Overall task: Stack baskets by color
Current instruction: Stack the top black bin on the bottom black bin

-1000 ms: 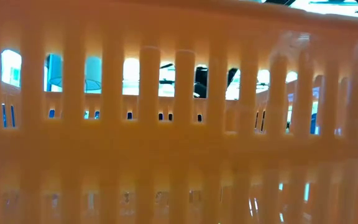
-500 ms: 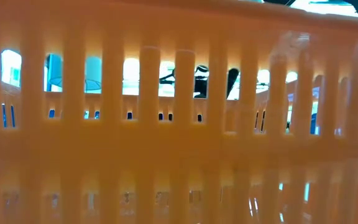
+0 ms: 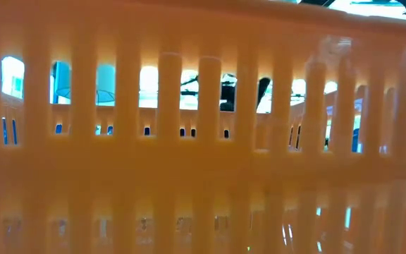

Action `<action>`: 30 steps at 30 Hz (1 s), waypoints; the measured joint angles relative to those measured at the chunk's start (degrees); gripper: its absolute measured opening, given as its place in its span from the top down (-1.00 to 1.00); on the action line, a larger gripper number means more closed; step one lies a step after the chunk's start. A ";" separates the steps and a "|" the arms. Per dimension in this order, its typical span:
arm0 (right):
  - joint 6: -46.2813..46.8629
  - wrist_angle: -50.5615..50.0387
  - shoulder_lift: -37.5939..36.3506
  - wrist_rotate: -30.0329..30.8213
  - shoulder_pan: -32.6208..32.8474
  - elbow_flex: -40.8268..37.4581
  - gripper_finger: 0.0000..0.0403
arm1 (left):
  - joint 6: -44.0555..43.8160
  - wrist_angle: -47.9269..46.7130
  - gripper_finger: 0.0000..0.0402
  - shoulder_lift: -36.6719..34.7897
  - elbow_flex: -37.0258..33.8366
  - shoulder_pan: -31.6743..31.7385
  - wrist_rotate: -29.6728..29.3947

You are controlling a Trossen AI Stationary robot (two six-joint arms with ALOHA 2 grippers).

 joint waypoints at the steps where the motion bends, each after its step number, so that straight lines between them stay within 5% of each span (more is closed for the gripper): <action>1: 0.31 -0.08 -0.73 0.06 -0.10 0.00 0.99 | -0.28 -0.01 0.35 0.00 -0.01 0.00 0.00; 19: -0.33 -4.46 -14.44 -1.72 5.47 0.00 1.00 | -0.64 -0.07 0.35 0.00 -0.01 0.00 1.70; 30: -1.08 -4.30 -15.43 -7.29 13.32 0.00 1.00 | -0.64 0.07 0.35 0.00 -0.01 0.00 1.70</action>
